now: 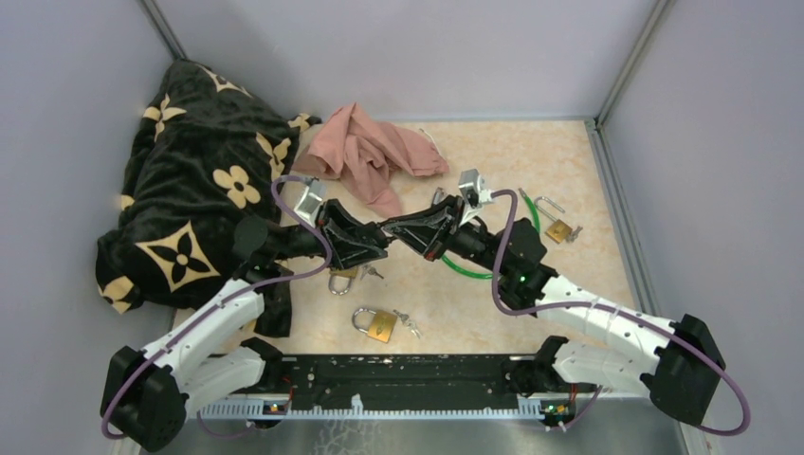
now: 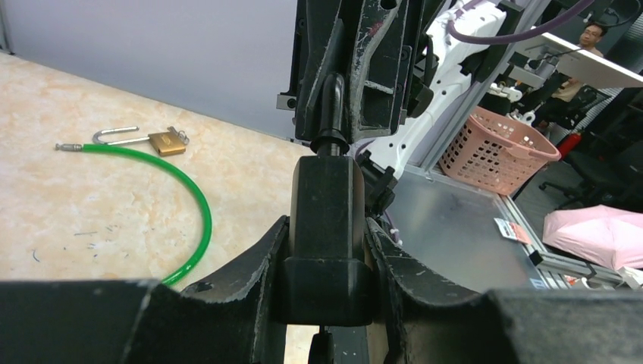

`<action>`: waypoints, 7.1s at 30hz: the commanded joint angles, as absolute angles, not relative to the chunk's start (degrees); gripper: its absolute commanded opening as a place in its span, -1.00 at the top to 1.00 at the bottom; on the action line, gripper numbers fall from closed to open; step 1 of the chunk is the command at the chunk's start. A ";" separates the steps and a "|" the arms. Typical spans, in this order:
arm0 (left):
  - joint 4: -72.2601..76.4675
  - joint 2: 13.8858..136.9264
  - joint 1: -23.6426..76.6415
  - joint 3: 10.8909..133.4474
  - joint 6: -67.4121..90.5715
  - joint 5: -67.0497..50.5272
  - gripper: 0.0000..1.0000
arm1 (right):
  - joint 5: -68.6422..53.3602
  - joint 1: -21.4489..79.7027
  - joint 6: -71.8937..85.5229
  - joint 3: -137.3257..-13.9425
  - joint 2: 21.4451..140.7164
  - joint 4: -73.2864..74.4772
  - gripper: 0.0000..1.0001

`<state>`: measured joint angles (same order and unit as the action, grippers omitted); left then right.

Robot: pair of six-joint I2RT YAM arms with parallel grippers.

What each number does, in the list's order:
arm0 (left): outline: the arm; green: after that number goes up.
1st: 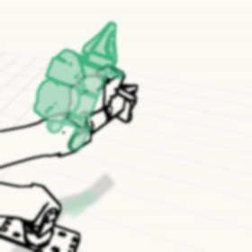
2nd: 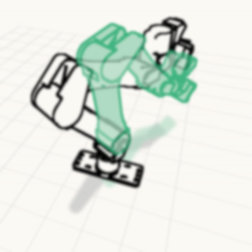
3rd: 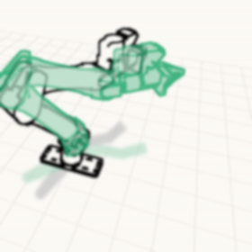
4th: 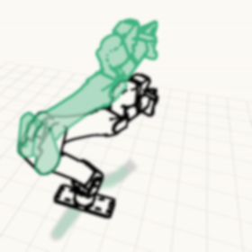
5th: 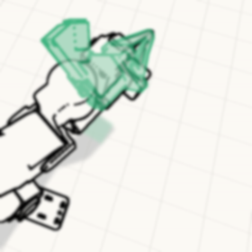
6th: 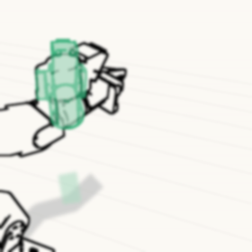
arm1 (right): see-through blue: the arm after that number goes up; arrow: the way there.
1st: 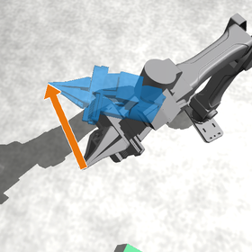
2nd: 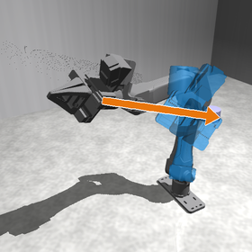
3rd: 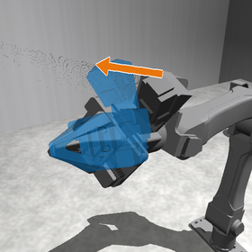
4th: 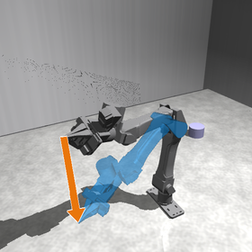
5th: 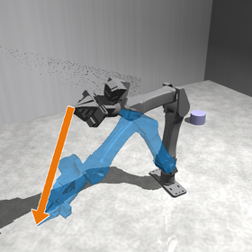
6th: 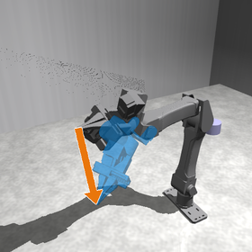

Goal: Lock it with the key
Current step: Lock the lock.

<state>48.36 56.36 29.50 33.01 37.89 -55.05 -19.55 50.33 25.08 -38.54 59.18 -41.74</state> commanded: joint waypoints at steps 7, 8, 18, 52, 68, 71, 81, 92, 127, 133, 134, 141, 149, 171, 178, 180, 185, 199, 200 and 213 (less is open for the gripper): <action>48.36 55.56 28.69 40.88 34.33 -51.91 1.00 | -26.37 53.10 22.65 -31.50 61.38 -29.08 1.00; 48.08 55.55 28.33 41.02 34.26 -52.05 1.00 | -25.92 53.09 22.82 -30.82 60.82 -29.10 1.00; 46.51 55.16 27.51 40.33 32.99 -52.63 1.00 | -25.54 53.13 23.80 -28.21 57.84 -29.38 1.00; 44.52 58.57 31.95 36.55 37.27 -51.02 1.00 | -25.29 59.42 26.76 -31.29 77.85 -54.11 1.00; 56.40 64.76 35.44 38.39 37.45 -50.54 1.00 | -28.78 58.98 26.10 -33.74 84.14 -55.16 1.00; 55.90 67.12 36.24 37.86 37.38 -50.86 1.00 | -31.39 58.97 25.31 -36.42 85.06 -53.87 1.00; 47.67 72.42 31.51 46.39 33.07 -68.29 1.00 | -41.20 53.21 27.96 -31.13 82.41 -56.69 1.00; 52.92 72.65 32.87 44.82 34.00 -66.90 1.00 | -43.70 52.74 23.97 -37.83 82.17 -49.63 1.00; 56.08 71.75 44.98 33.16 40.24 -57.69 1.00 | -35.79 49.75 22.45 -43.95 77.44 -51.64 1.00; 61.98 74.08 47.80 28.07 43.77 -52.19 1.00 | -36.34 49.51 20.65 -45.89 74.75 -51.65 1.00; 63.03 74.29 48.49 27.23 43.66 -50.97 1.00 | -36.80 49.34 20.30 -46.18 74.11 -51.36 1.00; 71.56 76.62 52.33 26.97 42.23 -48.57 1.00 | -40.11 49.31 19.20 -45.90 73.53 -48.16 1.00; 72.09 79.68 54.67 29.38 42.87 -48.83 1.00 | -41.97 49.48 18.90 -46.99 75.07 -47.57 1.00; 65.86 73.18 50.05 23.92 35.11 -46.28 1.00 | -37.32 44.29 15.41 -43.72 57.45 -34.27 1.00; 61.14 69.23 44.34 22.98 33.86 -47.27 1.00 | -38.79 43.74 10.01 -43.55 53.37 -20.20 1.00; 60.37 68.17 43.43 22.43 34.18 -47.20 1.00 | -40.09 43.15 10.01 -43.34 53.14 -19.61 1.00; 61.40 65.97 42.80 20.99 34.58 -46.07 1.00 | -42.31 42.32 9.94 -44.46 54.50 -17.95 1.00; 62.88 60.90 40.29 17.41 36.55 -43.34 1.00 | -48.42 41.29 6.43 -47.29 57.83 -9.23 0.42; 62.70 60.76 39.74 17.40 36.68 -43.47 1.00 | -49.00 41.31 5.17 -47.62 57.83 -6.86 0.31; 62.90 58.26 36.68 15.51 37.66 -43.64 1.00 | -43.86 41.17 3.42 -43.25 56.13 1.24 -0.20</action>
